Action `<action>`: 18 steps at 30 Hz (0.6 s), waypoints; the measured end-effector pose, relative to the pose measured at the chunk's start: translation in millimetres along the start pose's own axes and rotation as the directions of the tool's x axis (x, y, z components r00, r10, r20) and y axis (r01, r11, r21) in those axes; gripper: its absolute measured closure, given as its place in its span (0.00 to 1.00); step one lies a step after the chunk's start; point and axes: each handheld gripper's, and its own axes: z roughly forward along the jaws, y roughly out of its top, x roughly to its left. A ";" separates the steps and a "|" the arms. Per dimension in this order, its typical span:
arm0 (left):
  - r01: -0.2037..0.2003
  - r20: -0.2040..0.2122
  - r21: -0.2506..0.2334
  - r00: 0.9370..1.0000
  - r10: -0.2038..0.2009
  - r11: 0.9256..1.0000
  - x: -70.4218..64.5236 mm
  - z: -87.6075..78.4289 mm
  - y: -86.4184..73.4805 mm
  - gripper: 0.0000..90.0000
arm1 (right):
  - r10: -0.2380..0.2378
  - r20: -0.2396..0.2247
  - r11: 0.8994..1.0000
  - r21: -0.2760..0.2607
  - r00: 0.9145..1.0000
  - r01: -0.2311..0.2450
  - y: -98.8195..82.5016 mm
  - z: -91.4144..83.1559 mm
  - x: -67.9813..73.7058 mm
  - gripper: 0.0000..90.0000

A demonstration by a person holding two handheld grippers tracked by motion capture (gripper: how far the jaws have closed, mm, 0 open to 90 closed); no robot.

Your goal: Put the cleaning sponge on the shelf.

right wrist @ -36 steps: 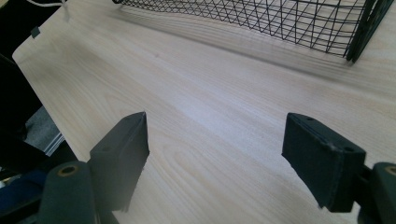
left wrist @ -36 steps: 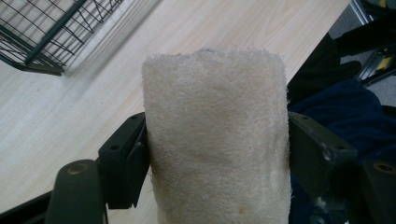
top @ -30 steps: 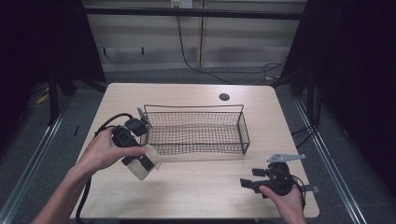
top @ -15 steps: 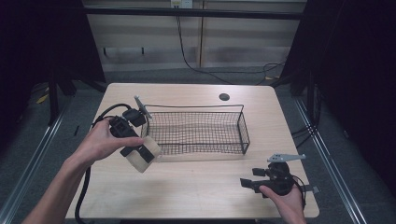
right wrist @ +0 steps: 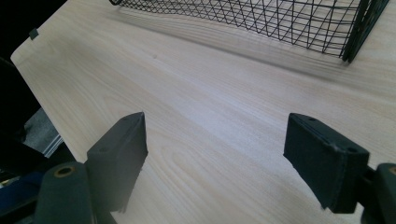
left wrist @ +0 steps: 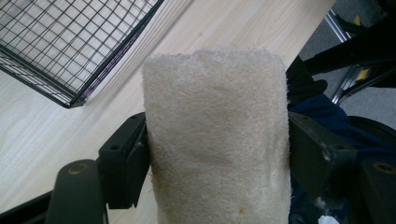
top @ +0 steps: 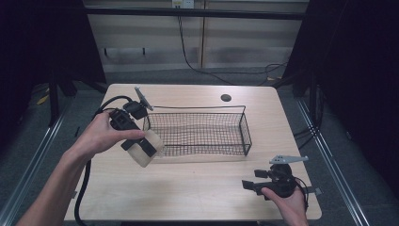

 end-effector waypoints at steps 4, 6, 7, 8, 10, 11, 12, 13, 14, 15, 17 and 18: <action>0.009 -0.001 0.000 1.000 -0.009 1.000 3.0 -3.3 3.9 0.31 | 0.001 0.000 1.000 -0.002 1.000 -0.001 -0.2 -0.5 0.3 0.24; 0.020 -0.002 -0.011 1.000 -0.020 1.000 4.5 -5.3 6.1 0.31 | -0.002 -0.001 1.000 -0.004 1.000 0.002 -0.3 -0.5 0.1 0.24; 0.025 -0.005 -0.004 1.000 -0.025 1.000 5.4 -6.7 7.4 0.31 | 0.000 -0.001 1.000 -0.003 1.000 0.000 -0.2 -0.5 0.2 0.24; 0.024 -0.003 -0.006 1.000 -0.024 1.000 6.7 -8.5 9.2 0.31 | 0.001 -0.001 1.000 -0.003 1.000 -0.001 -0.2 -0.4 0.2 0.24; 0.032 0.000 -0.013 0.999 -0.032 0.999 8.0 -10.3 11.4 0.31 | 0.001 -0.001 1.000 -0.003 1.000 -0.001 -0.2 -0.4 0.1 0.24; 0.035 -0.006 -0.013 0.999 -0.035 0.999 8.7 -10.4 12.4 0.31 | -0.001 -0.002 1.000 -0.003 1.000 0.001 -0.3 -0.6 0.1 0.24; 0.042 -0.007 -0.015 0.999 -0.042 0.999 9.5 -10.1 13.7 0.31 | -0.001 -0.001 1.000 -0.004 1.000 0.001 -0.4 -0.7 0.2 0.24; 0.042 -0.009 -0.007 0.999 -0.042 0.999 10.2 -9.9 15.2 0.31 | -0.003 -0.001 1.000 -0.003 1.000 0.003 -0.4 -0.6 0.0 0.24; 0.045 -0.006 -0.005 0.999 -0.045 0.999 11.1 -8.8 16.7 0.31 | -0.002 -0.002 1.000 -0.003 1.000 0.002 -0.4 -0.7 0.0 0.24; 0.051 -0.012 -0.003 0.999 -0.051 0.999 11.5 -7.4 18.2 0.31 | -0.003 -0.002 1.000 -0.004 1.000 0.003 -0.4 -0.7 0.1 0.24; 0.062 -0.012 0.005 0.998 -0.062 0.998 12.5 -3.8 22.0 0.31 | -0.002 -0.003 1.000 -0.002 1.000 0.002 -0.4 -0.6 0.3 0.24; 0.065 -0.011 0.002 0.998 -0.065 0.998 13.7 -2.3 23.9 0.31 | -0.002 -0.002 1.000 -0.003 1.000 0.002 -0.4 -0.5 0.2 0.24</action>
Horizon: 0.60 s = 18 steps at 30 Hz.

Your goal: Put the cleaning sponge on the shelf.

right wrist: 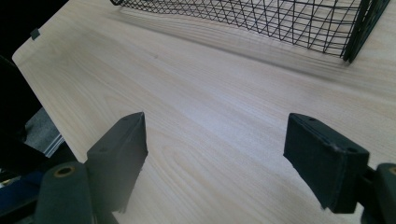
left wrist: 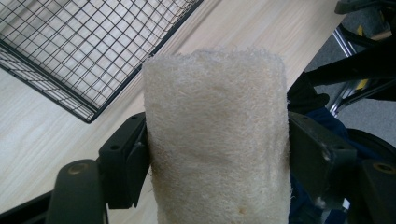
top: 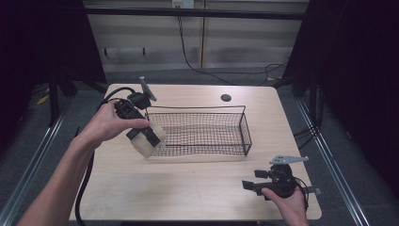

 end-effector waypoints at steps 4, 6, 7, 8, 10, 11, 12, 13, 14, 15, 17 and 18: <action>0.017 -0.008 0.010 1.000 -0.017 1.000 3.6 3.5 7.8 0.31 | -0.001 -0.001 1.000 -0.001 1.000 0.001 -0.1 -0.1 0.1 0.24; 0.026 -0.011 -0.004 1.000 -0.026 1.000 3.1 3.0 10.8 0.31 | 0.001 0.000 1.000 0.002 1.000 -0.001 0.0 0.2 -0.3 0.24; 0.026 -0.010 -0.006 1.000 -0.026 1.000 3.4 2.6 12.2 0.31 | 0.001 -0.002 1.000 0.001 1.000 -0.001 0.1 0.0 -0.3 0.24; 0.036 -0.010 -0.011 0.999 -0.036 0.999 3.4 2.4 13.6 0.31 | 0.002 0.000 1.000 0.002 1.000 -0.002 0.1 0.1 -0.2 0.24; 0.045 -0.019 -0.014 0.999 -0.045 0.999 4.3 1.4 16.2 0.31 | 0.001 -0.001 1.000 0.002 1.000 -0.001 0.0 0.1 -0.1 0.24; 0.049 -0.024 -0.017 0.998 -0.049 0.999 4.9 0.7 17.1 0.31 | -0.001 -0.002 1.000 0.002 1.000 0.001 -0.1 0.0 -0.1 0.24; 0.052 -0.021 -0.020 0.998 -0.053 0.998 5.7 1.1 17.7 0.31 | -0.001 -0.002 1.000 0.003 1.000 0.001 0.0 -0.1 0.0 0.24; 0.064 -0.023 -0.019 0.998 -0.064 0.998 5.7 1.5 18.2 0.31 | -0.002 -0.002 1.000 0.002 1.000 0.002 -0.1 -0.1 -0.1 0.24; 0.065 -0.028 -0.018 0.997 -0.065 0.998 7.0 2.0 18.6 0.31 | -0.003 -0.002 1.000 0.002 1.000 0.003 -0.2 -0.2 -0.1 0.24; 0.075 -0.030 -0.021 0.997 -0.076 0.997 8.1 1.8 19.0 0.31 | -0.003 -0.002 1.000 0.001 1.000 0.003 -0.2 -0.1 -0.1 0.24; 0.085 -0.026 -0.026 0.996 -0.086 0.996 10.8 1.9 20.2 0.31 | -0.003 -0.002 1.000 0.004 1.000 0.003 -0.2 0.0 -0.1 0.24; 0.096 -0.030 -0.027 0.995 -0.097 0.995 12.3 1.7 20.9 0.31 | -0.002 -0.003 1.000 0.003 1.000 0.002 -0.2 0.0 0.1 0.24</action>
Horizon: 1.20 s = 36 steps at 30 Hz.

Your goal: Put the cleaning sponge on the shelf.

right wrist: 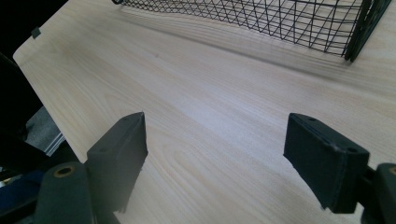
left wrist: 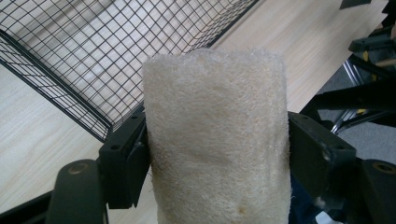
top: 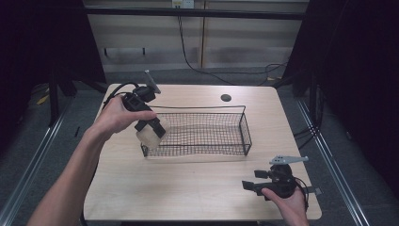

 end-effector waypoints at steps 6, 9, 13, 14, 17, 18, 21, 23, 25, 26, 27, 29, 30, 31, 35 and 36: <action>0.025 0.001 -0.008 1.000 -0.025 1.000 3.7 -0.4 4.4 0.31 | 0.000 -0.001 1.000 0.002 1.000 0.000 0.2 0.2 -0.3 0.24; 0.048 -0.003 -0.017 0.999 -0.048 0.999 4.9 -1.1 6.0 0.31 | 0.001 0.000 1.000 0.000 1.000 -0.001 0.0 -0.1 -0.3 0.24; 0.071 -0.013 -0.022 0.997 -0.072 0.997 6.7 1.6 8.6 0.31 | -0.001 0.000 1.000 -0.002 1.000 0.001 0.0 -0.1 0.0 0.24; 0.073 -0.015 -0.019 0.997 -0.073 0.997 6.7 2.1 9.1 0.31 | -0.001 0.000 1.000 0.000 1.000 0.001 0.0 -0.1 0.0 0.24; 0.090 -0.011 -0.029 0.996 -0.091 0.996 7.4 3.1 11.1 0.31 | 0.000 0.000 1.000 -0.001 1.000 0.000 0.0 0.0 0.2 0.24; 0.096 -0.015 -0.030 0.995 -0.096 0.995 8.0 3.3 11.8 0.31 | -0.002 0.001 1.000 -0.001 1.000 0.002 -0.1 -0.1 0.0 0.24; 0.112 -0.024 -0.032 0.993 -0.113 0.993 9.6 6.2 13.2 0.31 | -0.002 0.001 1.000 -0.001 1.000 0.002 -0.1 -0.1 -0.1 0.24; 0.126 -0.018 -0.039 0.992 -0.127 0.991 11.3 8.4 13.5 0.31 | 0.000 -0.001 1.000 0.002 1.000 0.000 0.0 -0.1 -0.1 0.24; 0.142 -0.022 -0.044 0.989 -0.143 0.989 13.7 10.4 14.0 0.31 | 0.000 0.000 1.000 0.004 1.000 0.000 0.0 0.0 -0.1 0.24; 0.152 -0.022 -0.044 0.988 -0.153 0.987 15.2 11.2 14.3 0.31 | -0.001 -0.001 1.000 0.003 1.000 0.001 0.0 0.0 -0.1 0.24; 0.167 -0.019 -0.047 0.986 -0.168 0.985 15.7 12.7 14.7 0.31 | -0.002 0.000 1.000 0.001 1.000 0.002 -0.1 0.0 0.0 0.24; 0.172 -0.022 -0.042 0.985 -0.173 0.984 18.0 14.9 15.6 0.31 | 0.000 -0.001 1.000 0.003 1.000 0.000 0.0 0.1 0.0 0.24; 0.179 -0.021 -0.046 0.983 -0.180 0.983 18.7 16.6 16.3 0.31 | 0.000 -0.001 1.000 0.002 1.000 0.000 0.0 0.0 -0.1 0.24; 0.186 -0.020 -0.043 0.982 -0.187 0.982 19.7 18.8 16.9 0.31 | 0.000 0.000 1.000 0.003 1.000 0.000 0.0 0.2 -0.2 0.24; 0.228 -0.028 -0.040 0.973 -0.229 0.973 24.6 27.1 19.7 0.31 | 0.000 -0.001 1.000 0.005 1.000 0.000 0.0 0.3 0.1 0.24; 0.231 -0.029 -0.031 0.972 -0.232 0.972 25.8 28.5 20.3 0.31 | -0.002 -0.001 1.000 0.004 1.000 0.002 -0.1 0.2 0.0 0.24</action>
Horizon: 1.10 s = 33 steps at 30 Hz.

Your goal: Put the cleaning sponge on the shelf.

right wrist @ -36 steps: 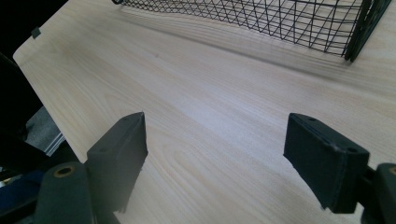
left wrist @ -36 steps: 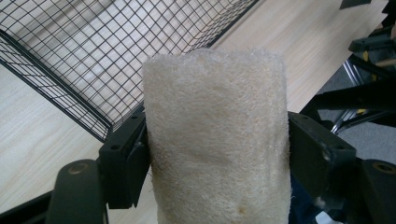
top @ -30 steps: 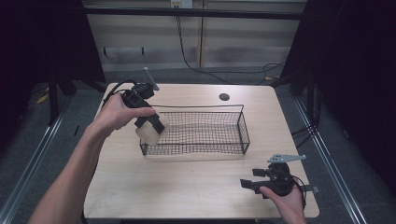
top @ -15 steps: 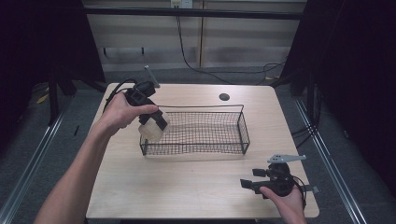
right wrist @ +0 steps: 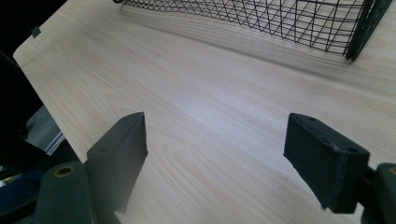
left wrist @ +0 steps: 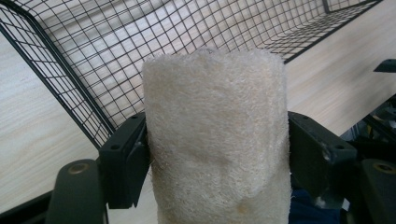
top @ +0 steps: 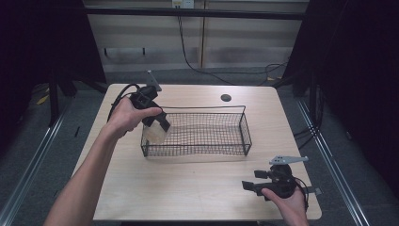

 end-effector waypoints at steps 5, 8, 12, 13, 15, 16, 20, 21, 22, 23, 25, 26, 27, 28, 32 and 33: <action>0.033 -0.005 -0.010 0.999 -0.033 0.999 1.6 6.8 3.0 0.31 | 0.000 -0.001 1.000 0.001 1.000 0.000 0.1 0.1 0.0 0.24; 0.058 -0.015 -0.012 0.998 -0.058 0.998 1.8 12.1 4.9 0.31 | -0.001 -0.002 1.000 0.000 1.000 0.001 0.0 -0.1 0.1 0.24; 0.084 -0.013 -0.012 0.996 -0.084 0.996 6.0 19.2 6.4 0.31 | -0.001 -0.002 1.000 0.001 1.000 0.001 0.0 -0.1 0.0 0.24; 0.090 -0.014 -0.010 0.996 -0.090 0.996 7.4 20.1 6.7 0.31 | -0.002 -0.002 1.000 0.001 1.000 0.002 -0.1 -0.1 0.1 0.24; 0.096 -0.022 -0.004 0.995 -0.096 0.995 8.6 22.4 7.0 0.31 | -0.001 -0.001 1.000 0.002 1.000 0.001 -0.1 0.1 -0.1 0.24; 0.103 -0.023 -0.004 0.994 -0.103 0.995 8.9 22.6 7.1 0.31 | -0.001 -0.001 1.000 0.003 1.000 0.001 0.0 0.2 0.0 0.24; 0.117 -0.029 -0.013 0.993 -0.117 0.993 8.8 25.4 9.0 0.31 | -0.001 -0.001 1.000 0.003 1.000 0.001 0.0 0.2 0.0 0.24; 0.125 -0.030 -0.013 0.992 -0.126 0.992 8.6 26.1 9.7 0.31 | 0.000 0.000 1.000 0.003 1.000 0.000 0.0 0.2 0.1 0.24; 0.129 -0.035 -0.009 0.991 -0.129 0.992 8.5 27.1 10.4 0.31 | -0.001 -0.001 1.000 0.003 1.000 0.001 0.0 0.3 0.2 0.24; 0.132 -0.040 -0.017 0.990 -0.133 0.991 8.8 27.8 10.7 0.31 | -0.002 -0.002 1.000 0.004 1.000 0.002 -0.1 0.3 0.3 0.24; 0.139 -0.052 -0.008 0.989 -0.139 0.990 9.9 29.5 11.4 0.31 | -0.003 -0.002 1.000 0.004 1.000 0.003 -0.2 0.0 0.2 0.24; 0.142 -0.056 -0.008 0.988 -0.142 0.990 11.7 30.4 11.7 0.31 | -0.003 -0.002 1.000 0.004 1.000 0.003 -0.2 0.0 0.0 0.24; 0.146 -0.056 -0.010 0.988 -0.146 0.989 12.3 31.2 11.8 0.31 | -0.003 -0.001 1.000 0.006 1.000 0.003 -0.1 0.2 -0.1 0.24; 0.150 -0.059 -0.013 0.987 -0.151 0.989 13.0 32.0 11.7 0.31 | -0.004 -0.003 1.000 0.006 1.000 0.004 -0.1 0.4 -0.2 0.24; 0.170 -0.074 -0.026 0.982 -0.171 0.985 16.3 38.1 11.3 0.31 | -0.006 -0.004 1.000 0.008 1.000 0.006 0.1 0.9 0.6 0.24; 0.171 -0.080 -0.020 0.982 -0.172 0.985 16.1 39.8 11.7 0.31 | -0.008 -0.003 1.000 0.010 1.000 0.008 0.0 1.0 0.3 0.24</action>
